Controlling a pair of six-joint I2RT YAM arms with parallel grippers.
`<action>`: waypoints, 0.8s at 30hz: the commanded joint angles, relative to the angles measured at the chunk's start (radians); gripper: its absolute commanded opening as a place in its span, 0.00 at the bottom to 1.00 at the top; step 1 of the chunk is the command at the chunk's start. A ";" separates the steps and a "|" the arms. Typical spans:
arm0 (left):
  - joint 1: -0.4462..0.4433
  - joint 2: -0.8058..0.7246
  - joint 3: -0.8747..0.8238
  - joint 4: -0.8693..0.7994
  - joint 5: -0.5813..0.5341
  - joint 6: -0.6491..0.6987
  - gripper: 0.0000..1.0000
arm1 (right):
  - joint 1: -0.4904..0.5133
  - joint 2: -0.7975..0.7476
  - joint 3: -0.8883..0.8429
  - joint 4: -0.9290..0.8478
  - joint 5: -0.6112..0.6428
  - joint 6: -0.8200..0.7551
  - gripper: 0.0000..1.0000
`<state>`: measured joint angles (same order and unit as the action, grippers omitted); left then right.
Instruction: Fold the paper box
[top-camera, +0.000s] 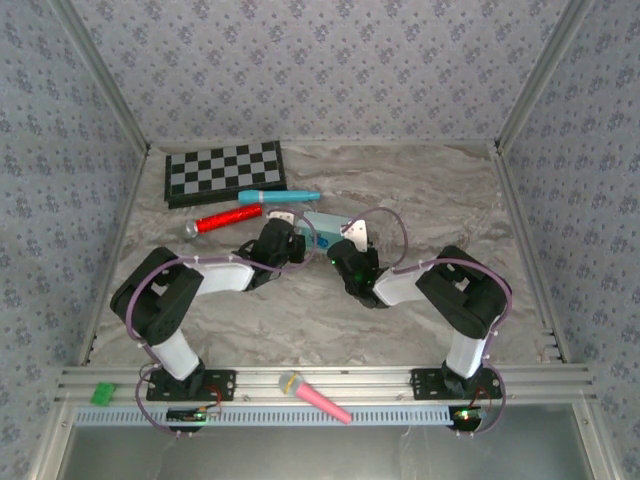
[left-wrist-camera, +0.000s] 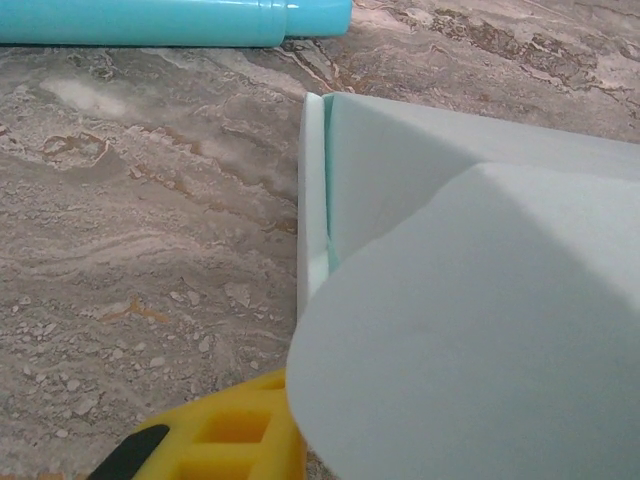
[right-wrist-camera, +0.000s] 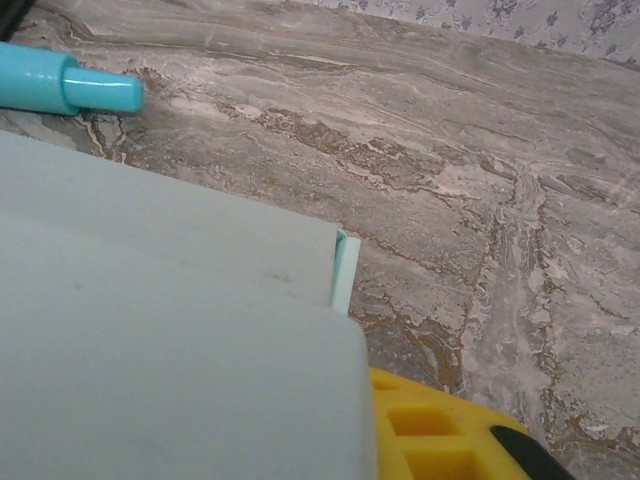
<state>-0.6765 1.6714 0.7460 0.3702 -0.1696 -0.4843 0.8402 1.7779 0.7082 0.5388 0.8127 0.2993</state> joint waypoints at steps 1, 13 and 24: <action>-0.007 -0.042 -0.007 0.001 -0.012 -0.002 0.22 | 0.007 -0.035 -0.016 -0.031 0.048 0.012 0.27; -0.008 -0.076 -0.041 0.009 -0.032 0.023 0.42 | 0.015 -0.093 -0.034 -0.073 0.076 0.018 0.46; -0.009 -0.159 -0.122 -0.011 -0.089 0.053 0.61 | 0.041 -0.175 -0.101 -0.145 0.111 0.085 0.53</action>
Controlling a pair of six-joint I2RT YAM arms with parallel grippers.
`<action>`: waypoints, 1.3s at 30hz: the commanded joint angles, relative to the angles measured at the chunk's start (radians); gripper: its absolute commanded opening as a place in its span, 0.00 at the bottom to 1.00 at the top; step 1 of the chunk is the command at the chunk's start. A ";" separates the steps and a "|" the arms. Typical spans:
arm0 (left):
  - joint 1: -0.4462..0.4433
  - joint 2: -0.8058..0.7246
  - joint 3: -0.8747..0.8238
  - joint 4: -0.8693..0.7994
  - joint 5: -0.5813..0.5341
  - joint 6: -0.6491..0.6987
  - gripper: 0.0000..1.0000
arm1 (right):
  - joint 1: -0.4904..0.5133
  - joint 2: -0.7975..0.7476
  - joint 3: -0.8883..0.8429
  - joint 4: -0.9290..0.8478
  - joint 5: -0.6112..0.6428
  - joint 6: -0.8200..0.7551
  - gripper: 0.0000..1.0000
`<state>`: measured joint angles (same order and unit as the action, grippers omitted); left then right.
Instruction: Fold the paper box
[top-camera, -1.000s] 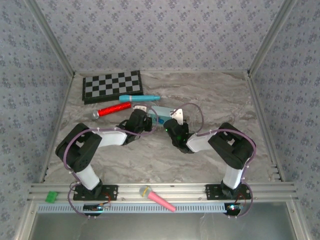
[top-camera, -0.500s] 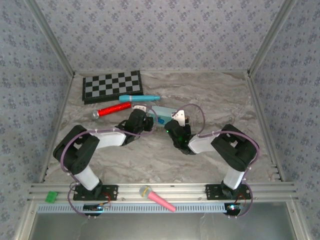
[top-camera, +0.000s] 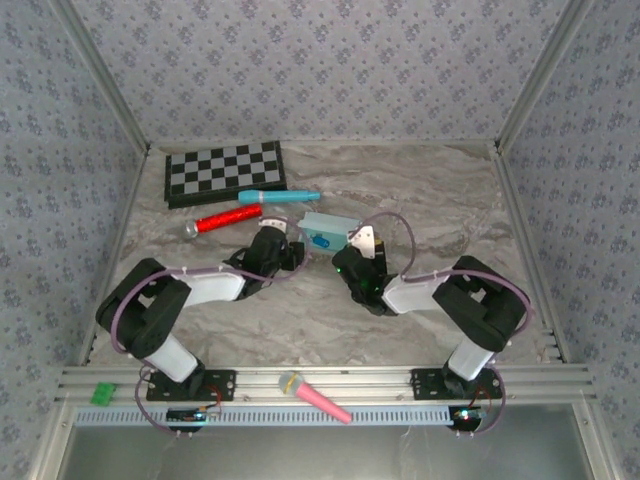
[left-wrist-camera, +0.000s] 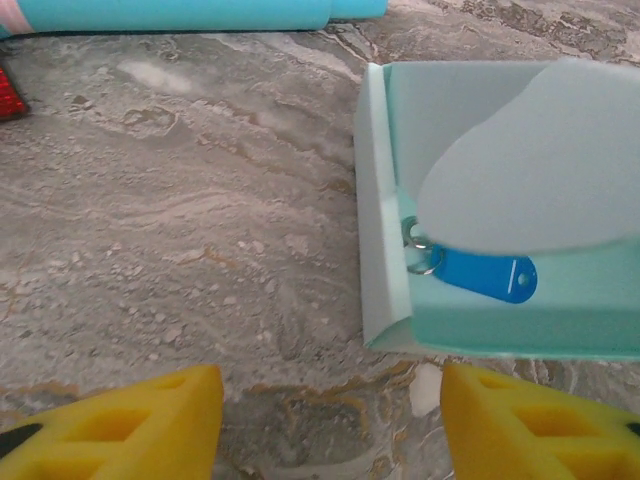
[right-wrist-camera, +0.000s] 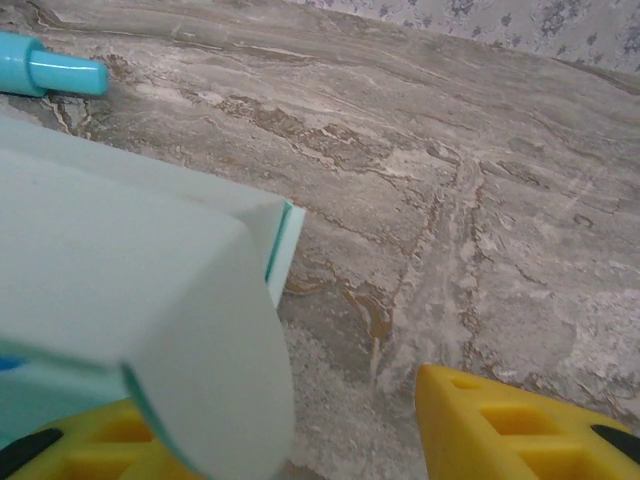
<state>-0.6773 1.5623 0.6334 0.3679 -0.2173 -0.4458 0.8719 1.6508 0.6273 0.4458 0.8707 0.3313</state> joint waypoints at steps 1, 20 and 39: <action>-0.008 -0.062 -0.018 -0.014 -0.049 0.018 0.62 | 0.010 -0.062 -0.024 -0.068 0.052 0.066 0.53; 0.176 -0.200 0.032 -0.275 -0.101 -0.008 0.72 | -0.129 -0.228 -0.015 -0.466 -0.031 0.242 0.54; 0.274 0.026 0.538 -0.580 0.478 0.045 0.76 | -0.441 -0.327 0.277 -0.586 -0.880 0.103 0.55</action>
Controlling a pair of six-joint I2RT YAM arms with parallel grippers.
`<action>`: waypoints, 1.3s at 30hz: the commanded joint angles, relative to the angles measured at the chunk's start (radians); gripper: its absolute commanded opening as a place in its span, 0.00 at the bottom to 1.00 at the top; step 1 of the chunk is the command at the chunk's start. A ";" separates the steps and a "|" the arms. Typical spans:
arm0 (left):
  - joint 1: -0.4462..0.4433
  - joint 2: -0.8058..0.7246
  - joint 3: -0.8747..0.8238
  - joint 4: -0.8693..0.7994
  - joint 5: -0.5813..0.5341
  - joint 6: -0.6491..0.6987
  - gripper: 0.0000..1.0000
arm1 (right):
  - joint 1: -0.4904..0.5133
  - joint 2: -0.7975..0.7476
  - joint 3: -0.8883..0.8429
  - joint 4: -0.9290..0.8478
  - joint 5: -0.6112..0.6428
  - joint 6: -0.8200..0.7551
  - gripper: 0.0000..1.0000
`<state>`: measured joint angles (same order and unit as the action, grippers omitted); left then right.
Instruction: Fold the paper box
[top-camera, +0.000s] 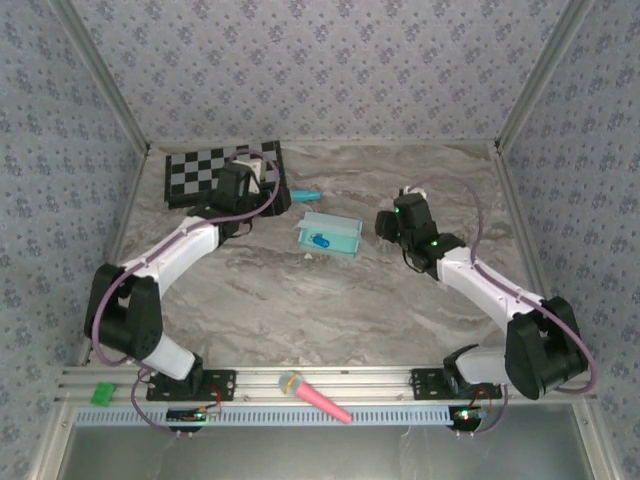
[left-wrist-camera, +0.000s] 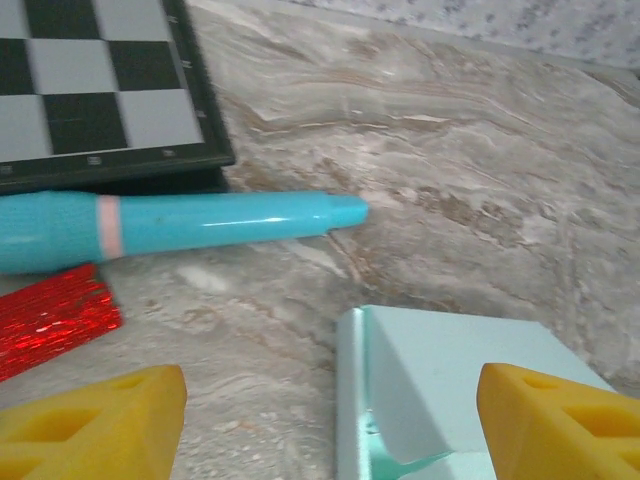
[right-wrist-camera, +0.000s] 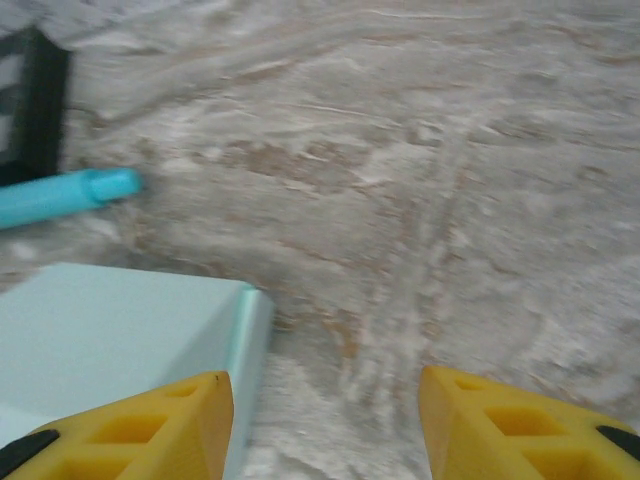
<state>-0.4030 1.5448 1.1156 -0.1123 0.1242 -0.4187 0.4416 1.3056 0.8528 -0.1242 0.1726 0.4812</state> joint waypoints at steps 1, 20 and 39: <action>0.000 0.061 0.074 -0.115 0.159 0.016 0.76 | -0.013 0.027 0.062 -0.019 -0.213 -0.046 0.56; -0.032 0.315 0.235 -0.153 0.325 -0.010 0.57 | -0.037 0.268 0.156 -0.024 -0.415 -0.006 0.52; -0.046 0.376 0.149 -0.115 0.321 -0.024 0.47 | -0.056 0.392 0.156 -0.010 -0.426 0.002 0.50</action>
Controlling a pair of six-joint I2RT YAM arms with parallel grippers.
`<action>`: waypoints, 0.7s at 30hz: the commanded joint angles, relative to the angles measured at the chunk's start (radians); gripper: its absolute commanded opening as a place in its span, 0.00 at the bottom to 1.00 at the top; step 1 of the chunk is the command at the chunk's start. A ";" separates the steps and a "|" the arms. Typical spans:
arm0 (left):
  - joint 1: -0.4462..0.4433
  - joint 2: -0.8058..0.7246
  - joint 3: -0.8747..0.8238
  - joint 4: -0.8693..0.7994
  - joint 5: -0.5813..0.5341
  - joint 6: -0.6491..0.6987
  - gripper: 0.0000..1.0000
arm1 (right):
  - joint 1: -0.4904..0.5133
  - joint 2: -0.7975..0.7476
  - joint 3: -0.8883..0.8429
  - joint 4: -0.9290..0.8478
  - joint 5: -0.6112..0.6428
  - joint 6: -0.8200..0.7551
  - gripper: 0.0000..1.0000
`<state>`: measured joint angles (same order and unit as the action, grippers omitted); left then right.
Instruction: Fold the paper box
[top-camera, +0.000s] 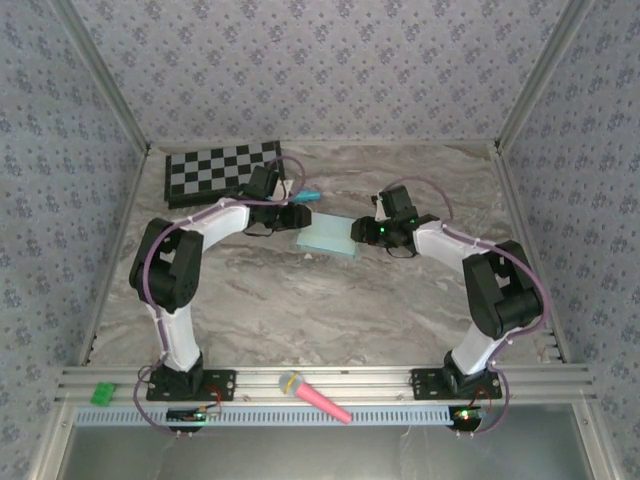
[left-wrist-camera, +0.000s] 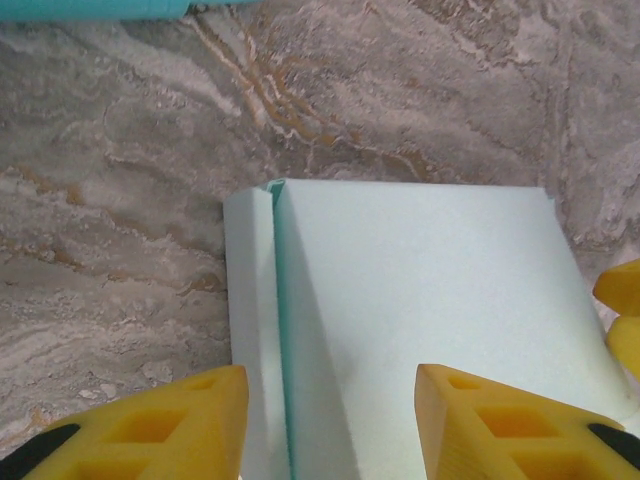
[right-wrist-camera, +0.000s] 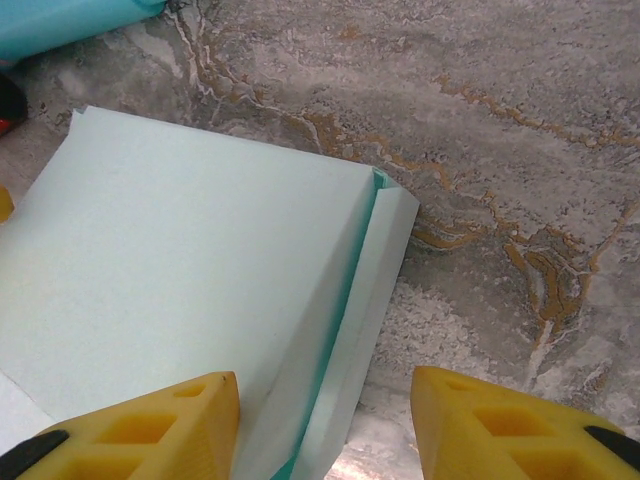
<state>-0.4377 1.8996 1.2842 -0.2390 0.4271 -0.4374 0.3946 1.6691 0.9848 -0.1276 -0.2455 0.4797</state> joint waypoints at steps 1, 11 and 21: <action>-0.012 0.021 -0.027 0.016 0.016 -0.009 0.47 | -0.008 0.034 0.027 -0.010 -0.005 0.001 0.49; -0.024 0.023 -0.075 0.045 0.025 -0.039 0.37 | -0.011 0.097 0.053 -0.016 -0.021 -0.017 0.46; -0.078 -0.068 -0.189 0.091 -0.068 -0.159 0.32 | -0.008 0.189 0.145 -0.084 -0.050 -0.084 0.37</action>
<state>-0.4797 1.8709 1.1431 -0.1326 0.3874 -0.5369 0.3862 1.8126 1.0927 -0.1524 -0.2703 0.4374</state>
